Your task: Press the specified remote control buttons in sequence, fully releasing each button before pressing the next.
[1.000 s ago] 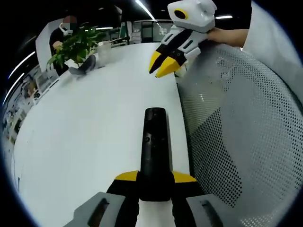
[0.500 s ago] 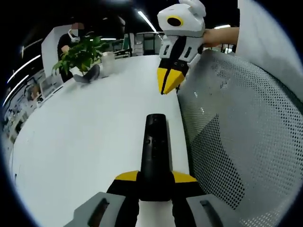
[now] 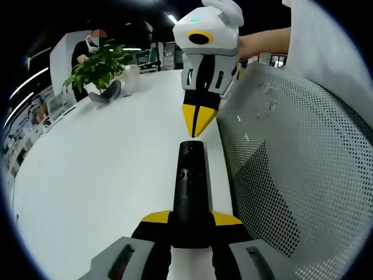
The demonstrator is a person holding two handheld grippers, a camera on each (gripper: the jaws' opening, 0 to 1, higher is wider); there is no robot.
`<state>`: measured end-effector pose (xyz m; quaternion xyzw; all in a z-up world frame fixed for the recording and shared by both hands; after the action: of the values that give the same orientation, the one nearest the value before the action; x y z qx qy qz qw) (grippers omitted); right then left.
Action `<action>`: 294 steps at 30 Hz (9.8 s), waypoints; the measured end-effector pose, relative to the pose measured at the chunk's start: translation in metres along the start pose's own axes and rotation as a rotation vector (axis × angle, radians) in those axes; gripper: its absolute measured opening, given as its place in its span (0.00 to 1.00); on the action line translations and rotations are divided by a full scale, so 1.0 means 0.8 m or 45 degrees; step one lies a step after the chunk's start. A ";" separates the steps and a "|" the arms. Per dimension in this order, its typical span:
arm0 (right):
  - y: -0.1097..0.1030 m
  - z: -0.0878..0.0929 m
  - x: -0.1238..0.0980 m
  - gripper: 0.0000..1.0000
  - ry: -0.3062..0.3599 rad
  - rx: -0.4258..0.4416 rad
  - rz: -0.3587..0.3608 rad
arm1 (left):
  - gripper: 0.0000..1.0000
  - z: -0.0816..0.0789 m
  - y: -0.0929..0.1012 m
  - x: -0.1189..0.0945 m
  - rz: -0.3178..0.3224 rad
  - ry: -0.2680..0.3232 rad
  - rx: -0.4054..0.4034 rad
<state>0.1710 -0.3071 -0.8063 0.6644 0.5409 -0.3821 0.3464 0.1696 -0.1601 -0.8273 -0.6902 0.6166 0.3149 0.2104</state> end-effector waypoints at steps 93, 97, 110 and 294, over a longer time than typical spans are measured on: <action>-0.013 -0.025 0.017 0.00 0.104 -0.065 0.030 | 0.24 -0.003 -0.002 0.000 0.015 0.035 -0.076; -0.012 -0.027 0.018 0.00 0.030 -0.160 0.053 | 0.24 -0.003 -0.001 0.000 0.030 0.037 -0.043; -0.006 -0.036 0.025 0.00 -0.180 -0.215 0.110 | 0.25 -0.001 -0.002 0.001 0.040 0.042 -0.001; -0.023 -0.060 0.038 0.00 -0.141 -0.266 -0.053 | 0.24 0.002 0.006 0.000 0.089 0.025 0.046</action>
<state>0.1634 -0.2480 -0.8117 0.5913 0.5714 -0.3669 0.4350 0.1643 -0.1602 -0.8277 -0.6672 0.6481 0.3042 0.2057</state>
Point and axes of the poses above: the point that each gripper's makers call its tool centre point, and the gripper's own axes: x roughly forward along the fingers, y roughly to its right, z roughly out of its underside, the point moved 5 cm from there along -x, roughly backward along the fingers, and after that the axes turned 7 degrees about -x, right-handed, at the moved point
